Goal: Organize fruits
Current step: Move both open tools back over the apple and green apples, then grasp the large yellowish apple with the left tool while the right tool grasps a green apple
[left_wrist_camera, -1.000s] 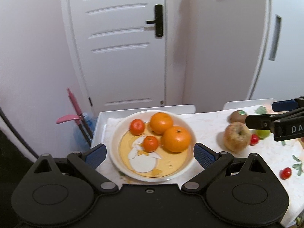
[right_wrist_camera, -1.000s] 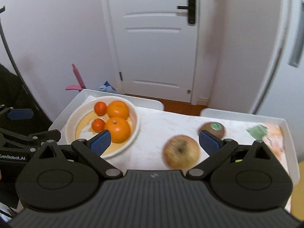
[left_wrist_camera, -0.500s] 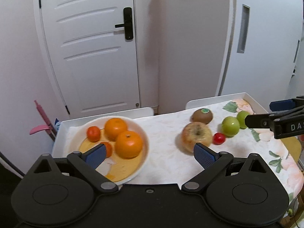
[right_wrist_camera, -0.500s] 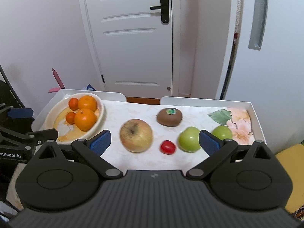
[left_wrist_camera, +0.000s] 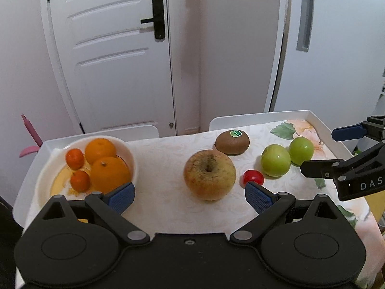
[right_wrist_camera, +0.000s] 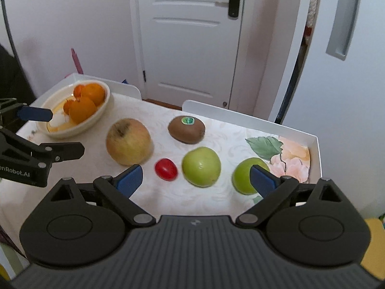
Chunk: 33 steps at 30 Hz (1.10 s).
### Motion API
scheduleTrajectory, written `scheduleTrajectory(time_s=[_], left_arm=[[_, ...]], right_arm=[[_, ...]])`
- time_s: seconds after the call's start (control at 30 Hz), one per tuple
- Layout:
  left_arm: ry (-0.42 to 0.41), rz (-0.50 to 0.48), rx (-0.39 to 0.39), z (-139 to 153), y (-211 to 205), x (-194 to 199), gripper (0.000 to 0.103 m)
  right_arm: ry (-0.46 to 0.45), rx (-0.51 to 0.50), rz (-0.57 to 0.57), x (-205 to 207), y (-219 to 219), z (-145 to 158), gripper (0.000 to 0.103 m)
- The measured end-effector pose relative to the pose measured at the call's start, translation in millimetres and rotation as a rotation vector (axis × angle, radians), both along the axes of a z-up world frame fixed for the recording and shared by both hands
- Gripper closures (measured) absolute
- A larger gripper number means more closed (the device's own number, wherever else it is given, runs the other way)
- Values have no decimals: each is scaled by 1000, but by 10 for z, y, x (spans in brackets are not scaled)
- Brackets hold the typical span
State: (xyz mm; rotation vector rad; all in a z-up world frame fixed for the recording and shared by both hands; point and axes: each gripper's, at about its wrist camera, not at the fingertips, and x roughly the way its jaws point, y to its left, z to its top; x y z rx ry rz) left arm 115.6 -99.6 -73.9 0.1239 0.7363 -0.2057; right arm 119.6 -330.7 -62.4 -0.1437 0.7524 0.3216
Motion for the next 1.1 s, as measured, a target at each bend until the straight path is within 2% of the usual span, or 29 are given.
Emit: scheduleTrajectory(time_s=[0.17,0.37,0.57,0.83,0.93,1.1], left_arm=[[15,41,10,-178,-194,89,3],[11,88,21,-308,-330,276,5],[22,105,36,-429,-427,464,9],[47,121,24,-543,-488,585,12],[61,120,23,-581,-496,631,21],[69,126,37,-633,-517,674,23]], right_arm=[[-11,-53,73,120,-65,-208,0],[-12,-70,175,274,-65,-401,0],[-30,-111,258,394,-6,-513,7],[-26,-154,318,479,35,-638,19],[-28,-167,332,485,50,-672,21],[-31,-165,345,510,61,-698,21]])
